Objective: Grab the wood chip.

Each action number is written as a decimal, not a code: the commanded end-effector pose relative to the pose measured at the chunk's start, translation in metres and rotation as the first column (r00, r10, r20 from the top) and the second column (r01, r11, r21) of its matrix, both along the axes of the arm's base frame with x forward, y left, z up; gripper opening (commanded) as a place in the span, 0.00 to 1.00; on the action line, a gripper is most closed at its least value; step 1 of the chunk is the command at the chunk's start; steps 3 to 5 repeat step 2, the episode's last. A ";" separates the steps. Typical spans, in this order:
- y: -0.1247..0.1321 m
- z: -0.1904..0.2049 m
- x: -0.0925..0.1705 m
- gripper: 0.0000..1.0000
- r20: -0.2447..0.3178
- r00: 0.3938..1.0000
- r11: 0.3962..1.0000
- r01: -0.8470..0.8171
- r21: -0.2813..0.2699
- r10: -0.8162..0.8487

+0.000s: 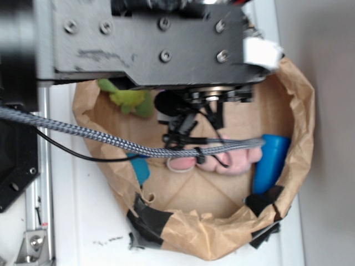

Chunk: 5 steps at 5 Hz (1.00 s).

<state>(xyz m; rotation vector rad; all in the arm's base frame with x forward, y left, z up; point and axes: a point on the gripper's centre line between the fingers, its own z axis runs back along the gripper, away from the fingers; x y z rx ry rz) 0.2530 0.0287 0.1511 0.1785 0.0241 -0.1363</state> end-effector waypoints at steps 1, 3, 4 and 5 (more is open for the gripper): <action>-0.029 0.038 -0.001 0.00 0.114 0.951 0.957 -0.278 -0.083 0.286; -0.031 0.043 0.003 0.00 0.123 0.934 0.940 -0.326 -0.096 0.337; -0.031 0.043 0.003 0.00 0.123 0.934 0.940 -0.326 -0.096 0.337; -0.031 0.043 0.003 0.00 0.123 0.934 0.940 -0.326 -0.096 0.337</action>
